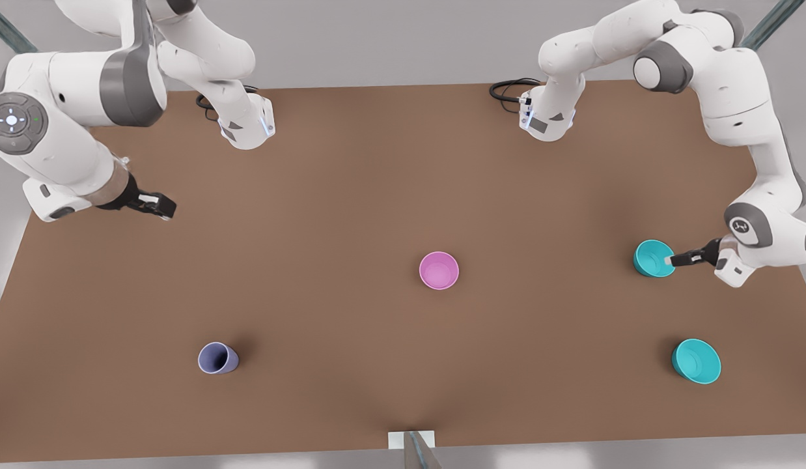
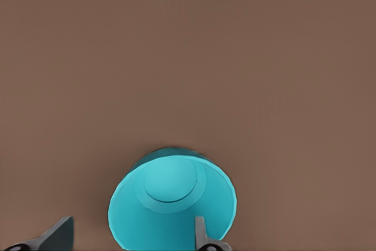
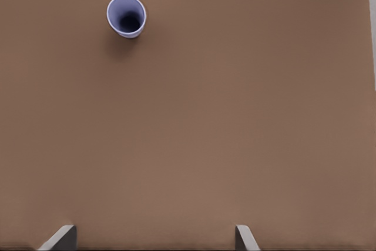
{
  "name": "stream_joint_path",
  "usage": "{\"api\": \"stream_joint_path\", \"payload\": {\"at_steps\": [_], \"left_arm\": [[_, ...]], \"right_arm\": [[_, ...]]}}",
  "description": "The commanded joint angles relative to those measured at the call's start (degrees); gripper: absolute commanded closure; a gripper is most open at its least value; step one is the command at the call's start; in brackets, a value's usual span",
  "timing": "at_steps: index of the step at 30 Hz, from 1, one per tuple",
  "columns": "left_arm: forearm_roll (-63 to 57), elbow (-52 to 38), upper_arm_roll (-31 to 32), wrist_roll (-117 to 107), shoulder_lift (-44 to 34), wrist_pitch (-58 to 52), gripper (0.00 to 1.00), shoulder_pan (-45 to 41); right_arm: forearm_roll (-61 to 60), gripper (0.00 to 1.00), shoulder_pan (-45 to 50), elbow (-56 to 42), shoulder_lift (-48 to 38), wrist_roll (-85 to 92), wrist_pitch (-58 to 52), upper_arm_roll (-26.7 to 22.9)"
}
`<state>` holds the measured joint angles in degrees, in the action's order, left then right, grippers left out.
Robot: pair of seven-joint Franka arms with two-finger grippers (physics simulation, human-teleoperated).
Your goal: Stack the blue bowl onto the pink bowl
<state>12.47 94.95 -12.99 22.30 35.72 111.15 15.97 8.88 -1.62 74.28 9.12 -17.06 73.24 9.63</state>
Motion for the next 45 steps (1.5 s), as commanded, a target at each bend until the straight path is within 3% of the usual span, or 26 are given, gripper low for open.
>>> {"api": "stream_joint_path", "payload": {"at_steps": [1, 6, 7, 9, 10, 11, 15, 19, 21, 24, 29, 32, 45], "left_arm": [[0.3, 0.6, 0.0, 25.2, 0.7, 4.3, 0.00, 0.1], [0.3, 1.5, 0.0, 25.1, 3.7, 4.3, 0.00, 0.1], [0.3, 1.5, 0.0, 25.0, 3.7, 4.3, 0.11, 0.1], [0.3, 1.5, 0.0, 25.0, 3.7, 4.3, 0.61, 0.0], [0.3, 1.5, 0.0, 25.0, 3.7, 4.3, 0.74, 0.1], [0.4, 1.5, 0.0, 25.0, 3.7, 4.3, 0.79, 0.2], [1.9, 1.2, 0.0, 24.5, 3.0, 4.1, 0.79, 0.2], [1.6, 1.4, 0.1, 13.6, -5.0, -0.7, 0.79, -5.7], [1.5, 1.5, 0.1, 0.1, -11.0, -6.4, 0.79, -15.3], [4.9, 3.0, 0.2, -16.3, -12.3, -6.6, 0.79, -35.7], [5.8, -11.3, 2.5, -40.4, -2.2, -6.7, 0.79, -49.1], [6.7, -20.9, 4.8, -48.5, 5.7, -6.6, 0.79, -50.5], [6.4, -16.7, 5.3, -51.2, 7.7, -3.2, 0.79, -52.0]], "right_arm": [[0.0, 0.00, 0.1, 0.1, 0.0, 17.8, -2.8, 0.0], [-0.8, 0.00, 0.1, 0.6, 0.0, 17.7, -3.2, 0.0], [-0.8, 0.00, 0.1, 0.6, 0.0, 17.6, -3.2, 0.0], [-0.8, 0.00, 0.1, 1.0, 0.0, 17.6, -3.2, 0.0], [-0.8, 0.00, 0.1, 1.0, -0.1, 17.6, -3.2, 0.0], [-0.8, 0.00, 0.1, 1.0, 0.0, 17.6, -3.2, 0.0], [-0.8, 0.00, 0.1, 1.0, -0.1, 17.7, -3.4, 0.1], [-0.9, 0.00, 0.1, 1.6, -0.1, 17.8, -3.6, 0.1], [-0.9, 0.00, 0.2, 1.7, -0.1, 17.7, -3.6, 0.2], [-0.9, 0.00, 0.2, 1.7, -0.1, 17.7, -3.6, 0.2], [-0.9, 0.00, 0.2, 1.7, 0.0, 17.8, -3.6, 0.2], [-0.9, 0.00, 0.2, 2.1, -0.1, 17.8, -3.6, 0.2], [-0.7, 0.00, 0.4, 2.2, 0.0, 17.7, -3.6, 0.4]]}}
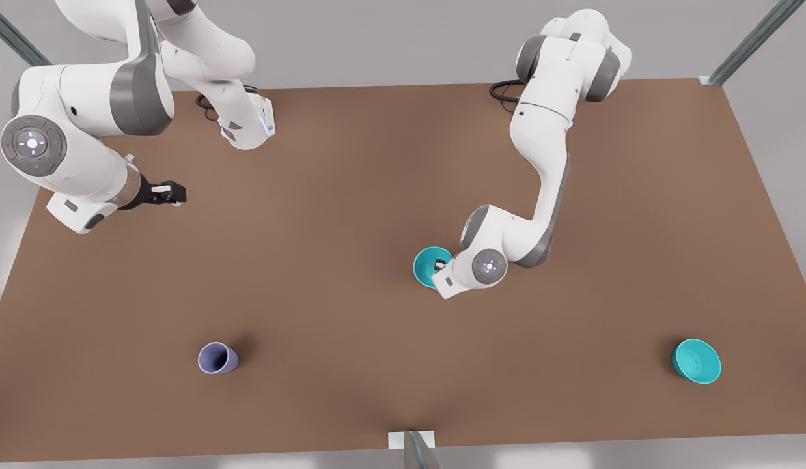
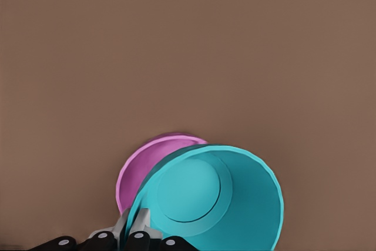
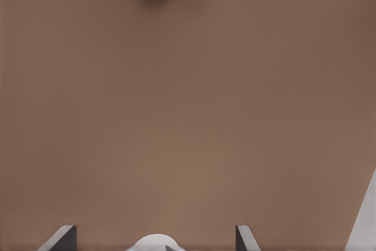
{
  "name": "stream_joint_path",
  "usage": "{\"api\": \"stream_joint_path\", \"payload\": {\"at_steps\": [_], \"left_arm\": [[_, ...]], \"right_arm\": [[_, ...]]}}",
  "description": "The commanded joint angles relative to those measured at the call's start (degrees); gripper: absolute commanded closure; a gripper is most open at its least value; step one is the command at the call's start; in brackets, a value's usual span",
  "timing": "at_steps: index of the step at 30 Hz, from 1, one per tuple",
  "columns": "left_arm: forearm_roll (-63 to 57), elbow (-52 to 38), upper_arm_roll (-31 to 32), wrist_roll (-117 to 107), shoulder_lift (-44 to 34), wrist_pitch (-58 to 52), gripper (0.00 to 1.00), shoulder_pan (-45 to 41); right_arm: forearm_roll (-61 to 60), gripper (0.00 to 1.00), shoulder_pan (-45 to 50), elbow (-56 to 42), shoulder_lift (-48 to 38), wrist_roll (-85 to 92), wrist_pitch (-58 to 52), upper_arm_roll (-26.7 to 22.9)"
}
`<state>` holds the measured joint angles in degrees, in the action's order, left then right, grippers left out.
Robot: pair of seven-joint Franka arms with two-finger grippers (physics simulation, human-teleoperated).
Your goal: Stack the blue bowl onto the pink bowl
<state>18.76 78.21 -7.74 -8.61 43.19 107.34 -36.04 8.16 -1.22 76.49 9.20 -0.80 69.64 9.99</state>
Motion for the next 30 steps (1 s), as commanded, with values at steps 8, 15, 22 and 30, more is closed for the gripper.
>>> {"api": "stream_joint_path", "payload": {"at_steps": [8, 15, 22, 30], "left_arm": [[0.1, 4.2, 0.4, -19.6, -1.8, 3.1, 0.79, 0.2], [-0.2, 4.7, 0.4, -17.7, -1.7, 3.1, 0.00, 0.7], [-16.6, -14.1, -0.6, -6.5, -13.8, -35.4, 0.00, 11.9], [-17.7, -15.9, -0.9, 5.0, -26.0, -40.0, 0.00, 18.1]], "right_arm": [[-0.1, 0.00, 0.1, 0.0, 0.0, 1.4, 0.1, 0.0], [-0.1, 0.00, 0.1, 0.2, 0.0, 1.4, 0.1, 0.0], [0.0, 0.00, 0.1, 0.2, 0.0, 1.4, 0.1, 0.0], [0.1, 0.00, 0.1, 0.2, 0.0, 1.4, 0.4, 0.0]]}}
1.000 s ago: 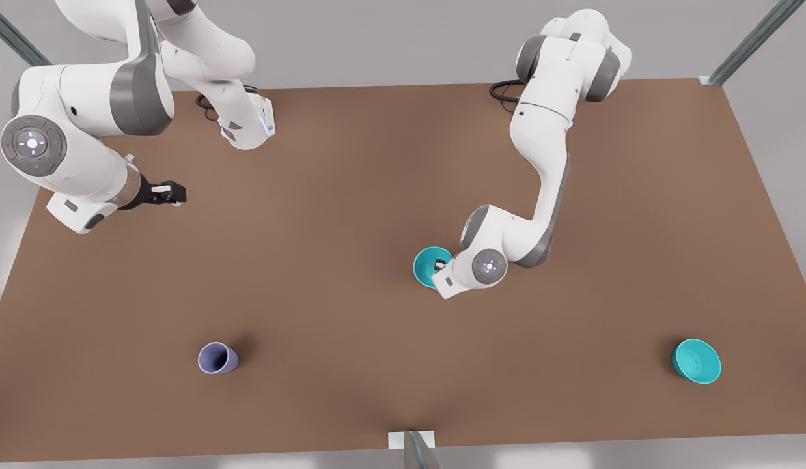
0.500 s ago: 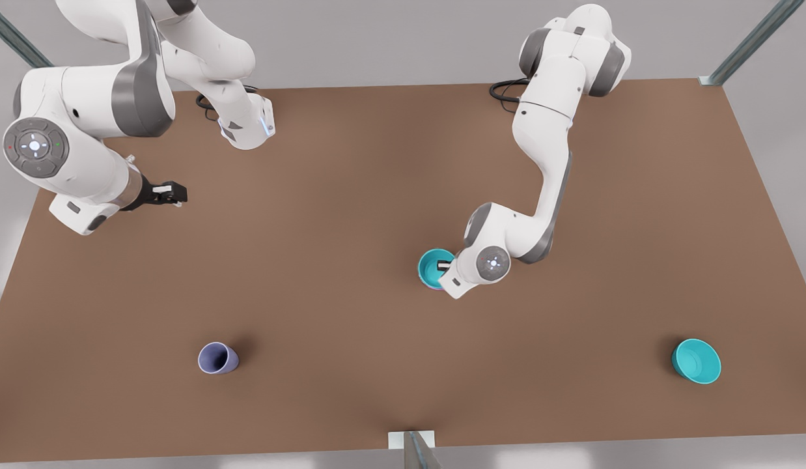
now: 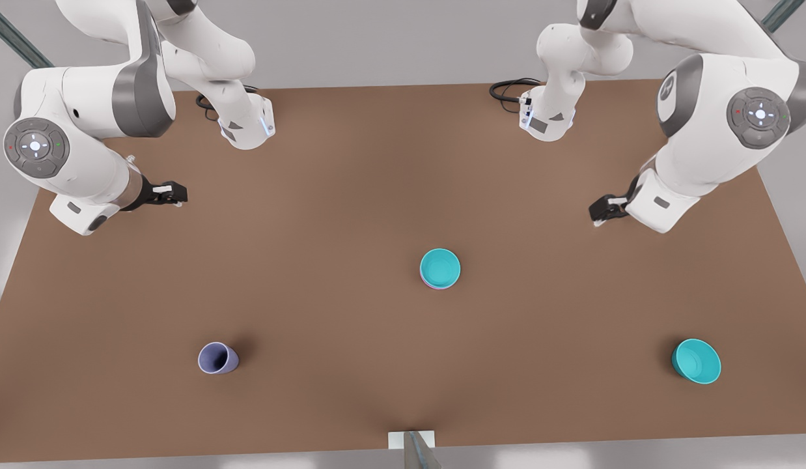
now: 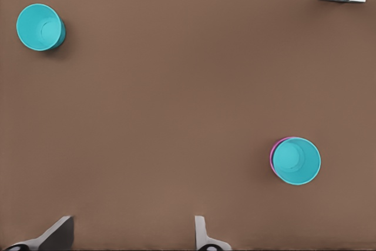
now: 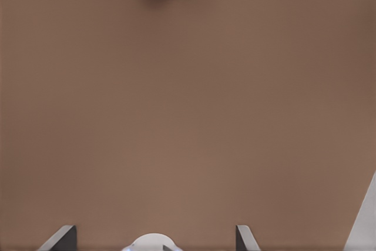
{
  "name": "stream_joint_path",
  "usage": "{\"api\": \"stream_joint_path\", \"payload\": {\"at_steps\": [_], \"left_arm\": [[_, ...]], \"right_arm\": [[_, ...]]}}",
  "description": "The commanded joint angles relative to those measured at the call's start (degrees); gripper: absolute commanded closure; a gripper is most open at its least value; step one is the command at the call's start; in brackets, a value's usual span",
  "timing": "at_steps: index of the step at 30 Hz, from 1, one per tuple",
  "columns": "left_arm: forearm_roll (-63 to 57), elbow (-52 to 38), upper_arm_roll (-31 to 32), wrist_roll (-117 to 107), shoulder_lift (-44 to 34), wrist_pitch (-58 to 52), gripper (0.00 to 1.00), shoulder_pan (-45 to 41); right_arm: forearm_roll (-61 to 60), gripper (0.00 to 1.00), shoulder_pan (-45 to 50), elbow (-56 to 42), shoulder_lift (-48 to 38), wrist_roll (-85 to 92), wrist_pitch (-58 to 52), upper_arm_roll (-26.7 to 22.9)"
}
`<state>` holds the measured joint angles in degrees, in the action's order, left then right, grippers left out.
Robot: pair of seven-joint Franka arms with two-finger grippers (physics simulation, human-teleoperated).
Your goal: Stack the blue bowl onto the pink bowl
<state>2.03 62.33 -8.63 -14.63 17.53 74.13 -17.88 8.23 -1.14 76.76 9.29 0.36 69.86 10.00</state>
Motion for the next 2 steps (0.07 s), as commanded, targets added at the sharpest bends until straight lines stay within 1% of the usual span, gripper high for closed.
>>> {"api": "stream_joint_path", "payload": {"at_steps": [1, 2], "left_arm": [[-1.0, 0.0, 0.0, 11.0, -0.3, -6.8, 0.00, 0.0], [-1.0, 0.0, 0.0, 11.0, -0.2, -6.8, 0.00, 0.0]], "right_arm": [[0.0, 0.00, 0.0, 0.0, -0.1, 0.3, 0.2, 0.0], [0.0, 0.00, 0.0, 0.0, -0.1, 0.3, 0.2, 0.0]]}}
